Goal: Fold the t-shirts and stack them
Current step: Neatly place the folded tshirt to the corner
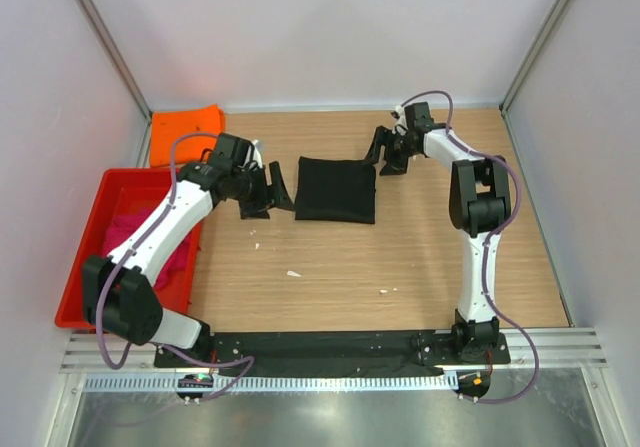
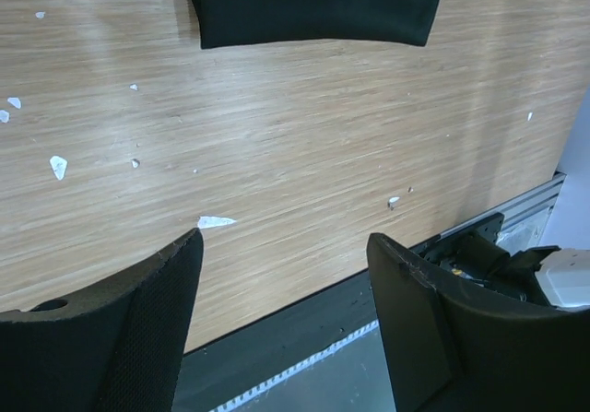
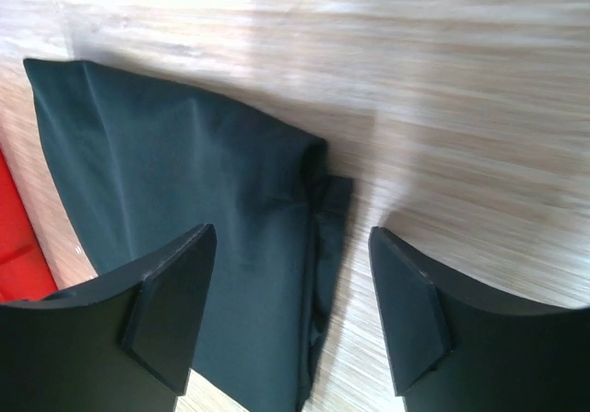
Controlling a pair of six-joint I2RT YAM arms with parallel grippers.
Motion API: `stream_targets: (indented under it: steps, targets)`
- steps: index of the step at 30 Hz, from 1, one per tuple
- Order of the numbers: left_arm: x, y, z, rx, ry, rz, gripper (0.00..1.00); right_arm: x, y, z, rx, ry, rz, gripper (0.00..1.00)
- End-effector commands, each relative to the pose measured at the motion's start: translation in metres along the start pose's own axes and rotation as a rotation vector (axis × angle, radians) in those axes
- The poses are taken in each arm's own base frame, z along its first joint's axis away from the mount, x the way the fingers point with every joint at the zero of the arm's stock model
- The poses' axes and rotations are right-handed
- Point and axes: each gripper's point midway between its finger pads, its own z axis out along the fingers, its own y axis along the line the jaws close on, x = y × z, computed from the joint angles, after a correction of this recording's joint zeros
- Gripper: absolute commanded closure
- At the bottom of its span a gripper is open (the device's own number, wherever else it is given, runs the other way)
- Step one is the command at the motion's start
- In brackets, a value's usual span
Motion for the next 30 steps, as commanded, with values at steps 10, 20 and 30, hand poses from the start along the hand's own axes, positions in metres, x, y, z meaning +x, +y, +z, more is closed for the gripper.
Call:
stream_targets:
  steps: [10, 20, 30]
  targets:
    - [0.01, 0.003, -0.025, 0.005, -0.044, 0.035, 0.27, 0.008, 0.005, 0.021, 0.098, -0.003, 0.052, 0.96]
    - [0.016, -0.005, -0.033, 0.056, -0.036, 0.056, 0.27, -0.002, -0.006, -0.026, 0.289, -0.106, 0.065, 0.99]
    - [0.033, -0.006, -0.028, 0.126, -0.018, 0.03, 0.28, -0.041, -0.091, -0.122, 0.799, -0.119, -0.281, 0.99]
